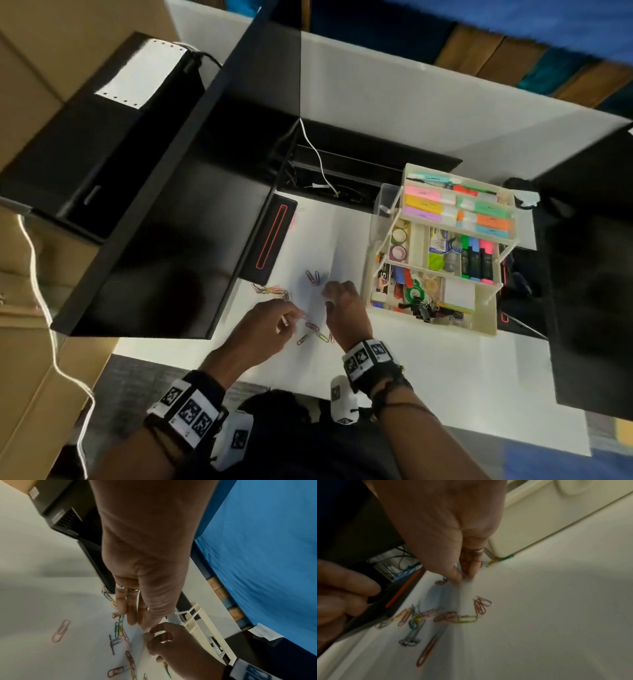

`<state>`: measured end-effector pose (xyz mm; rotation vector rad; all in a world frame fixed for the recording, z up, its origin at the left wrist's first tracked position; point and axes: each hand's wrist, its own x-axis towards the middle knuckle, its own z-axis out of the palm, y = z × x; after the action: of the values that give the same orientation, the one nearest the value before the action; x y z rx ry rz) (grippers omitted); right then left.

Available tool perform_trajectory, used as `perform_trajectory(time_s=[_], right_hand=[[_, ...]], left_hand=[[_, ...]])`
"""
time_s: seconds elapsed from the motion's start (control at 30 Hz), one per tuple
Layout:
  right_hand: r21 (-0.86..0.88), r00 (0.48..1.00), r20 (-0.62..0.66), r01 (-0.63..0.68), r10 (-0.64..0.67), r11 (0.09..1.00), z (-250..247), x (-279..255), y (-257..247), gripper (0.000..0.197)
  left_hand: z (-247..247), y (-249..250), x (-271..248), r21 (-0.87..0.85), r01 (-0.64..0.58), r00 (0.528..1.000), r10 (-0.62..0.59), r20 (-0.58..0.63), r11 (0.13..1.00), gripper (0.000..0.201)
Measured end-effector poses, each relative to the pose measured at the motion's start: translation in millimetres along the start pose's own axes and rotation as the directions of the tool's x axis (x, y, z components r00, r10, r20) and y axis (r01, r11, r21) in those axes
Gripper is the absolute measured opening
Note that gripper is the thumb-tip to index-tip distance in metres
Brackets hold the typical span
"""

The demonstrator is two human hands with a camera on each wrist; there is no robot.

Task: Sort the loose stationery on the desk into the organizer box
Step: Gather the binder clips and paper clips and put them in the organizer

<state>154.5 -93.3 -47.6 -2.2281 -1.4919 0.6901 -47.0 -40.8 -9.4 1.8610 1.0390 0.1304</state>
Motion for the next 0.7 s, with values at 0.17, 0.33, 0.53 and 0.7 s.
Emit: perform_trajectory(time_s=[0.17,0.33,0.53,0.7], right_hand=[[0.033,0.997,-0.076,-0.023,0.025,0.999,8.4,-3.8,4.2,0.012],[0.069,0.994,-0.111,-0.011,0.019,0.998,-2.2,-26.9,7.2,0.018],[0.038,0.992,-0.028,0.126,-0.125,0.991,5.8,-24.4,10.1,0.029],[0.0,0.996,-0.041,0.085,-0.085,0.996,12.6,-7.2,11.6,0.007]], left_hand=[[0.6,5.0,1.4,0.049,-0.002,1.0,0.001,0.03,0.999,0.02],[12.4,22.5,18.9,0.121,-0.059,0.998,0.056,0.024,0.991,0.019],[29.1,54.8,38.6,0.229,-0.071,0.997,0.072,0.003,0.971,0.018],[25.9,55.4,39.5,0.257,-0.038,0.999,0.034,0.02,0.966,0.011]])
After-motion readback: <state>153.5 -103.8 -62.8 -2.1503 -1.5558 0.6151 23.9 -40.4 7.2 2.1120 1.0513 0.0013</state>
